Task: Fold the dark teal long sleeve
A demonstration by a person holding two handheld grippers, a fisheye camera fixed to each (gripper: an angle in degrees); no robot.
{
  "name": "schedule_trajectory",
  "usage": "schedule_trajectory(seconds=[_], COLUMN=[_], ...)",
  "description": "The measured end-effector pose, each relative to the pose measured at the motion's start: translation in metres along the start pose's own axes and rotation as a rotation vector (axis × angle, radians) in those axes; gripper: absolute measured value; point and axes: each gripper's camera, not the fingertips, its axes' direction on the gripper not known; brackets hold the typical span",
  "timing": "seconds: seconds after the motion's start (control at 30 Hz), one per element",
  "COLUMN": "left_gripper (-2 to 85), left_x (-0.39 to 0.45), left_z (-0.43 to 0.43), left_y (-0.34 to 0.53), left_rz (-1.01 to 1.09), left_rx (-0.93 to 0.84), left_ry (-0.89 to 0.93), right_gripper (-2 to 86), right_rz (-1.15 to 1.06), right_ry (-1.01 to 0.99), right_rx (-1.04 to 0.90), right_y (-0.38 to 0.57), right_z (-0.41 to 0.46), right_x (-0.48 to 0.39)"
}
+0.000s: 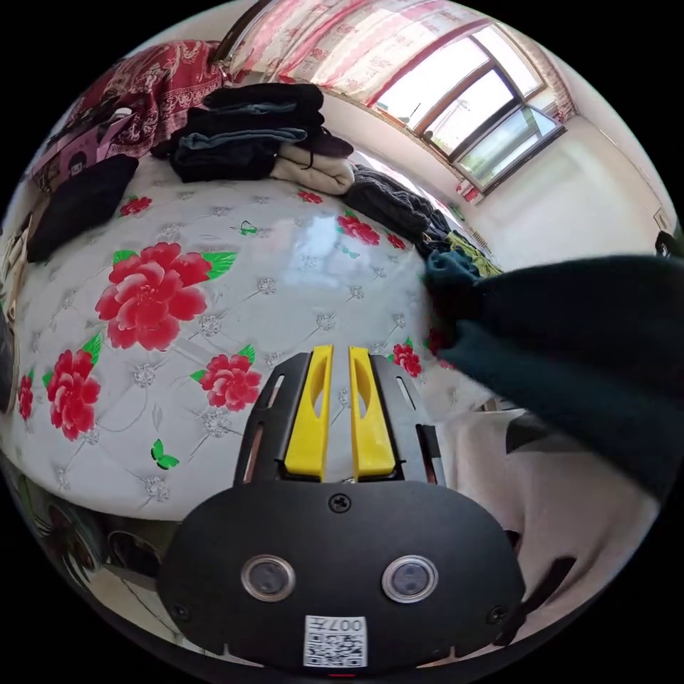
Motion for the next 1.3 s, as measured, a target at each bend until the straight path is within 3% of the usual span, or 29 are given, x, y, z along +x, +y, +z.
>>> schedule_trajectory(seconds=[0.17, 0.33, 0.53, 0.73, 0.83, 0.97, 1.13, 1.3], left_gripper=[3.7, 3.8, 5.4, 8.6, 9.1, 7.9, 2.8, 1.9], left_x=[-0.054, -0.080, -0.042, 0.041, 0.074, 0.097, 0.098, 0.101], left_z=[-0.021, -0.034, 0.007, 0.107, 0.168, 0.219, 0.217, 0.205], left_y=[0.032, 0.040, -0.008, -0.054, -0.052, -0.027, 0.001, -0.003], left_rz=[-0.130, -0.083, 0.199, 0.550, 0.720, 0.950, 1.168, 1.454], left_rx=[0.034, 0.012, -0.059, -0.270, -0.463, -0.628, -0.649, -0.730], left_ry=[-0.126, -0.233, -0.149, 0.046, -0.004, -0.153, -0.107, -0.022], right_gripper=[5.5, 8.2, 9.8, 10.7, 11.0, 10.5, 5.0, 0.6], right_rz=[0.307, 1.035, 1.479, 1.707, 1.776, 1.828, 1.957, 1.777], right_ry=[0.305, 0.443, 0.579, 0.592, 0.551, 0.644, 0.821, 0.663], right_rx=[-0.107, 0.303, 0.710, 0.897, 0.945, 0.824, 0.709, 0.887], right_y=[0.076, 0.289, 0.473, 0.569, 0.594, 0.599, 0.607, 0.641], right_z=[-0.002, -0.106, -0.169, -0.174, -0.174, -0.182, -0.198, -0.200], right_x=[0.038, 0.063, -0.003, -0.011, 0.004, 0.023, 0.020, -0.026])
